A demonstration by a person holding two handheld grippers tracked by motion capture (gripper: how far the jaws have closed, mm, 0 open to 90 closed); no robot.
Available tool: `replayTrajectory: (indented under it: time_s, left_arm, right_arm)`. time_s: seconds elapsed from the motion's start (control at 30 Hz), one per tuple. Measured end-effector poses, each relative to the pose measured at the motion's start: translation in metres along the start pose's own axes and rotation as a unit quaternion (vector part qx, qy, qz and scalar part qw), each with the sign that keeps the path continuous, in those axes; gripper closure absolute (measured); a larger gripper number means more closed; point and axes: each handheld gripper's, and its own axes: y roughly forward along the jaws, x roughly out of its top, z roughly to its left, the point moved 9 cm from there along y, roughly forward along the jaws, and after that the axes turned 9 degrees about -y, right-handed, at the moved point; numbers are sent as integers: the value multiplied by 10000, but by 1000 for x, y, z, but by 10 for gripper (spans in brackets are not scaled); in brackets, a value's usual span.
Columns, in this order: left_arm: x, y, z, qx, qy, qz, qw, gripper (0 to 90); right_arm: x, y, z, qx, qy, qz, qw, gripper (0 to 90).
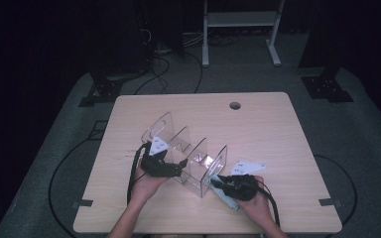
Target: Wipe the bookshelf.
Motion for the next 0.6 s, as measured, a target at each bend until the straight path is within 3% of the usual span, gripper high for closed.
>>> replayTrajectory:
  time_s: [0.07,0.13,0.33,0.6]
  left_arm:
    - [0,0,-1,6,9,4,10000,86]
    - [1,1,-2,15,47,8,10000,86]
    - [0,1,-2,39,49,10,10000,87]
    - [0,0,-1,77,15,-13,10000,88]
  right_arm:
    - [0,-3,-15,-253,169,-7,9995,743]
    - [-3,-3,-24,-267,363,-19,9990,742]
    - [-17,8,-9,66,420,202,9989,742]
    - [-30,19,-6,177,424,493,9977,741]
